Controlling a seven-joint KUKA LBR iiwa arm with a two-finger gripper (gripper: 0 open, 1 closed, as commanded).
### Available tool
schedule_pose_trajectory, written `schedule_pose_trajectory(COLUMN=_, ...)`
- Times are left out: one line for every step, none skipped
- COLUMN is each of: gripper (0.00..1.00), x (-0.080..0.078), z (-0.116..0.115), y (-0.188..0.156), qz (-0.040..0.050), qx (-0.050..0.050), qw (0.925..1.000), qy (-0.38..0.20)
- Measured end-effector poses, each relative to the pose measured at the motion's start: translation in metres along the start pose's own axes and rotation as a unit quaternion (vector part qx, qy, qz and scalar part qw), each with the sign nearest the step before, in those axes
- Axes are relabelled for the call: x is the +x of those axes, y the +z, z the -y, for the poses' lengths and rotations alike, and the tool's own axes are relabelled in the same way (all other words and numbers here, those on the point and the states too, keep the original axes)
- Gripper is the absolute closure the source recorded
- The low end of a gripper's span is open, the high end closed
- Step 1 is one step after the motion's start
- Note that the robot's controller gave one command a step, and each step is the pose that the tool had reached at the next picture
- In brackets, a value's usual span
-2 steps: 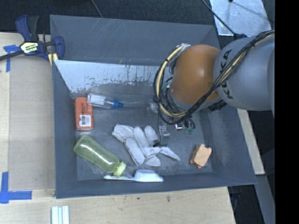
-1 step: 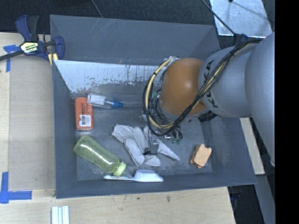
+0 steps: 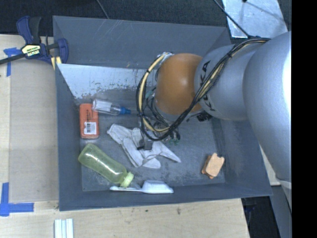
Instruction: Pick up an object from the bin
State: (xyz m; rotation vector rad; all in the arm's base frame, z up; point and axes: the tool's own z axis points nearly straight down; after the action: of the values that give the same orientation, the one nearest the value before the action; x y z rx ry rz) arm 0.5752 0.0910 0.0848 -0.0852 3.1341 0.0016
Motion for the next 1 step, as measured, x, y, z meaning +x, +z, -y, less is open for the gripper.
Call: schedule_pose_trajectory(gripper=1.0, x=0.0, z=0.0, y=0.0, qz=0.0, qx=0.0, qw=1.0, qy=0.0)
